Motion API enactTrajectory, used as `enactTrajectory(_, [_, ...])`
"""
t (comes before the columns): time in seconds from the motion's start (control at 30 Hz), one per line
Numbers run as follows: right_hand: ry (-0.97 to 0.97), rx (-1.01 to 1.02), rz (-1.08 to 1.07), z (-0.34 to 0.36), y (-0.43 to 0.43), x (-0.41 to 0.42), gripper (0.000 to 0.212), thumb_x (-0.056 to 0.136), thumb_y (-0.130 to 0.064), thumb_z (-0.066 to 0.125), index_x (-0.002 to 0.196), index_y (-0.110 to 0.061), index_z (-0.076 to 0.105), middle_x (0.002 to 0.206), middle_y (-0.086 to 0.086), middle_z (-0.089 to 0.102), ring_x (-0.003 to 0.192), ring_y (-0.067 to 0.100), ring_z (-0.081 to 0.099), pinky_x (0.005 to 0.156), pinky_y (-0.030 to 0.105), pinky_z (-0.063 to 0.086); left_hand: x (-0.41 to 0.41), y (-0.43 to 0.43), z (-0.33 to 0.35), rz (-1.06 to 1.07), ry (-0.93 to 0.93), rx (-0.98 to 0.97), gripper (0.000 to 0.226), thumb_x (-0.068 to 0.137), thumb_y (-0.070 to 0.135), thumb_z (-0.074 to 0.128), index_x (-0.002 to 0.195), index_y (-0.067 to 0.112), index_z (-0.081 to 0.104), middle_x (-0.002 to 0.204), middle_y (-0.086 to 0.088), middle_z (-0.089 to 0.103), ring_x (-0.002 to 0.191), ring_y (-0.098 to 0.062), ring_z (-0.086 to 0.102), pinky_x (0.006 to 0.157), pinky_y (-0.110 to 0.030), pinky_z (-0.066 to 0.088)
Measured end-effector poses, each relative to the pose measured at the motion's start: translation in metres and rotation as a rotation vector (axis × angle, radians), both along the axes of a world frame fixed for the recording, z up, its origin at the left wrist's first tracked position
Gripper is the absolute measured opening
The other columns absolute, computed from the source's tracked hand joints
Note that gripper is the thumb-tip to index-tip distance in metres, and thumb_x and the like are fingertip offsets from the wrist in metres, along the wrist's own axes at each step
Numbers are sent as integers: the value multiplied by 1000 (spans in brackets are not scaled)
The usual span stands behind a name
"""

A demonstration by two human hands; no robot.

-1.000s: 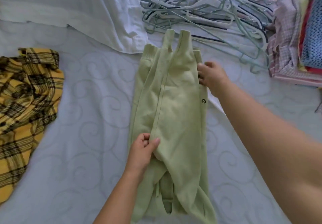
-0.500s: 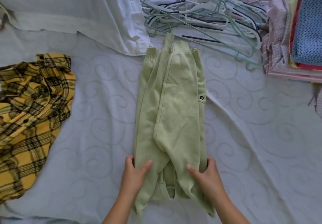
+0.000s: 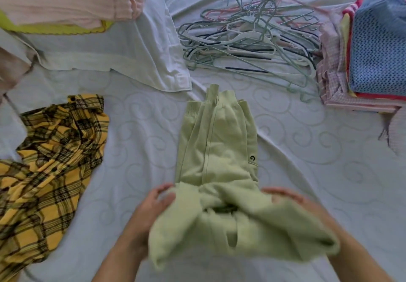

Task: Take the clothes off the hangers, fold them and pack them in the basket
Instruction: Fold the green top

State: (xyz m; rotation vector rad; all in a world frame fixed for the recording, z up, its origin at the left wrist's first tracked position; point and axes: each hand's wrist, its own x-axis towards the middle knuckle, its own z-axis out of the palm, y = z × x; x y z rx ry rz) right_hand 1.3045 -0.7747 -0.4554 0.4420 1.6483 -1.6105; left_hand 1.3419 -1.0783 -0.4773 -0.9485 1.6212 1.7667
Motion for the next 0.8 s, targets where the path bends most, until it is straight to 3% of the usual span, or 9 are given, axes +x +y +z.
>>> enactTrajectory(0.1, [-15,-119,-236,-9,-7,-77,39,29,-48,86,62,-31,75,61,-14,69,55,-1,65,48,9,47,-83,2,0,140,113,144,34,97,19,45,127,2,47,116,-10,61,77,-18,66,56,-18,54])
enactTrajectory(0.13, [-82,-160,-331,-21,-11,-99,44,42,-52,86,72,-22,74,61,-4,68,49,6,62,43,15,48,-105,4,-5,196,165,213,33,95,23,47,124,6,49,116,-14,59,81,-22,67,61,-23,56])
enactTrajectory(0.2, [-238,-119,-407,-44,-22,-134,52,83,-61,52,93,-10,57,67,6,63,47,12,53,41,17,42,-134,7,-26,325,214,255,32,96,33,45,119,11,46,105,-15,63,83,-21,67,67,-27,57])
enactTrajectory(0.3, [-139,300,-275,-86,-41,-138,57,80,-69,47,97,-14,50,77,7,52,61,18,48,50,23,39,-138,17,-71,151,248,-168,33,96,26,49,123,9,46,102,-6,58,84,-15,58,72,-20,49])
enactTrajectory(0.37, [90,654,-140,-110,-51,-113,60,81,-58,55,117,-11,51,108,14,52,99,28,51,81,36,46,-120,17,-96,76,199,-421,48,90,29,59,130,5,45,117,-9,52,99,-17,53,89,-25,44])
enactTrajectory(0.43, [219,764,-129,-120,-62,-92,48,92,-37,50,129,-6,45,128,19,44,122,32,39,102,40,34,-106,19,-105,39,180,-392,66,82,44,65,133,7,44,130,-9,48,114,-19,52,101,-31,41])
enactTrajectory(0.63, [286,897,-198,-141,-78,-81,38,96,-22,43,128,-2,43,126,19,45,119,34,40,97,42,35,-140,25,-102,-29,151,-350,67,81,46,63,132,10,39,122,1,53,109,-16,54,95,-30,43])
enactTrajectory(0.7, [270,867,-218,-136,-77,-81,37,96,-22,44,127,-1,43,125,17,47,117,32,43,94,39,37,-145,27,-101,-47,81,-314,72,74,48,71,129,11,42,120,1,57,108,-19,57,97,-36,46])
enactTrajectory(0.8, [124,705,-211,-121,-63,-82,34,96,-25,45,121,-3,46,119,12,54,104,27,51,79,31,36,-132,29,-95,-14,9,-145,52,78,35,72,121,14,53,115,-5,65,102,-22,63,89,-37,52])
